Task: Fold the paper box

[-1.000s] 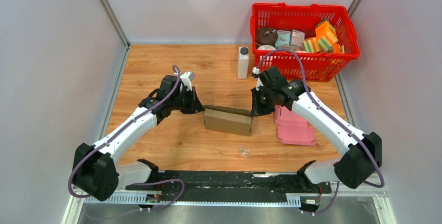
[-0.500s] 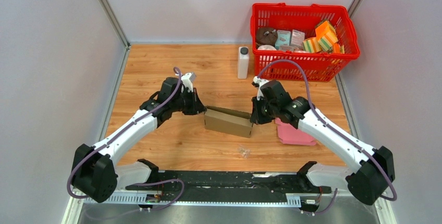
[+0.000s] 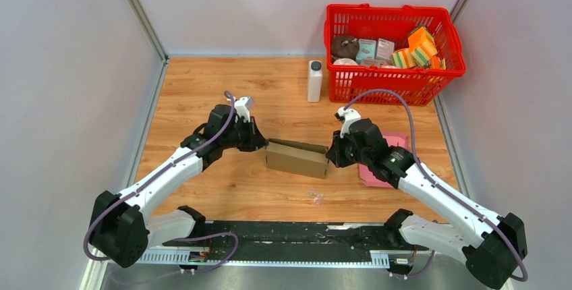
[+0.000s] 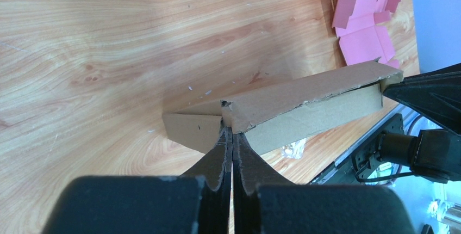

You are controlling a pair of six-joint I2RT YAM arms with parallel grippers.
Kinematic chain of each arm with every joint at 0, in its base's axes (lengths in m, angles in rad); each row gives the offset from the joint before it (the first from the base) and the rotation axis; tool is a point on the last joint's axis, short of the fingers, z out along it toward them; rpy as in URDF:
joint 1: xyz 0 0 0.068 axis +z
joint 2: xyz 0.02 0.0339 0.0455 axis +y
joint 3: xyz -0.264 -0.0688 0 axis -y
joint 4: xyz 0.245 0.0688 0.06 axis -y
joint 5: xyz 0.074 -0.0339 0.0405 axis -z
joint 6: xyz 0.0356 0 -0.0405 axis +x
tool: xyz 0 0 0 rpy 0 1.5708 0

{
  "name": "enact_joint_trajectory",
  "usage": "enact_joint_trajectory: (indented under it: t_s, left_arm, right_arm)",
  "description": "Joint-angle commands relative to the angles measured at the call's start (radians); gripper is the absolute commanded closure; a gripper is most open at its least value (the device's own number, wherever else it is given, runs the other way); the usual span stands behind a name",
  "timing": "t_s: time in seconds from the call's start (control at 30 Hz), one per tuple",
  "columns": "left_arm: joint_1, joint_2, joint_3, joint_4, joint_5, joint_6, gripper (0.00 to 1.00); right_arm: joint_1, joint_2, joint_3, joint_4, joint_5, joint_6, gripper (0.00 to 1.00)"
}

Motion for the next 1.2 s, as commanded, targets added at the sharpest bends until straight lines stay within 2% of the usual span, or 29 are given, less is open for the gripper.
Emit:
enact_joint_trajectory:
  t_s: [0.0, 0.03, 0.07, 0.1, 0.17, 0.2, 0.3, 0.37, 0.43, 0.53, 0.6, 0.7, 0.83, 1.0, 1.17]
  left_arm:
    - [-0.034, -0.006, -0.033, -0.12, -0.01, 0.014, 1.0]
    - [-0.035, -0.017, -0.034, -0.129, -0.022, 0.014, 1.0]
    - [-0.038, -0.025, -0.034, -0.134, -0.027, 0.014, 1.0]
    - [-0.038, -0.029, -0.034, -0.135, -0.033, 0.013, 1.0]
    - [-0.038, -0.042, -0.037, -0.135, -0.042, 0.011, 1.0]
    - [-0.04, -0.043, -0.037, -0.137, -0.041, 0.011, 1.0]
    - [-0.041, -0.037, -0.043, -0.134, -0.041, 0.006, 1.0]
    - [-0.041, -0.039, -0.048, -0.129, -0.041, 0.002, 1.0]
    - [-0.043, -0.039, -0.054, -0.119, -0.042, 0.0, 1.0]
    - [-0.043, -0.026, -0.054, -0.12, -0.032, 0.0, 1.0]
    - [-0.043, -0.019, -0.051, -0.122, -0.021, 0.002, 1.0]
    - [-0.043, -0.013, -0.051, -0.126, -0.009, 0.009, 1.0]
    - [-0.043, -0.003, -0.043, -0.125, 0.011, 0.011, 1.0]
    - [-0.043, -0.005, -0.039, -0.125, 0.013, -0.007, 1.0]
    - [-0.043, -0.008, -0.031, -0.135, 0.019, -0.02, 1.0]
  right_arm:
    - [0.002, 0.024, 0.076, -0.116, 0.042, 0.055, 0.94]
    - [-0.001, 0.03, 0.101, -0.172, 0.034, 0.072, 0.87]
    - [-0.005, 0.036, 0.119, -0.195, 0.02, 0.092, 0.63]
    - [-0.005, 0.038, 0.15, -0.215, 0.01, 0.122, 0.51]
    - [-0.037, 0.05, 0.168, -0.243, -0.077, 0.112, 0.34]
    - [-0.041, 0.049, 0.179, -0.246, -0.152, 0.048, 0.31]
    - [-0.04, 0.032, 0.173, -0.208, -0.161, -0.075, 0.21]
    - [-0.038, 0.029, 0.124, -0.127, -0.222, -0.215, 0.16]
    - [-0.025, 0.035, 0.099, -0.046, -0.193, -0.311, 0.08]
    - [-0.008, 0.038, 0.082, 0.048, -0.149, -0.348, 0.02]
    - [0.02, 0.044, 0.087, 0.067, -0.101, -0.432, 0.0]
    - [0.104, 0.072, 0.102, 0.07, 0.043, -0.561, 0.0]
    - [0.129, 0.138, 0.15, 0.047, 0.043, -0.658, 0.0]
    - [0.178, 0.196, 0.174, 0.06, 0.049, -0.764, 0.03]
    - [0.213, 0.263, 0.193, 0.076, 0.106, -0.793, 0.11]
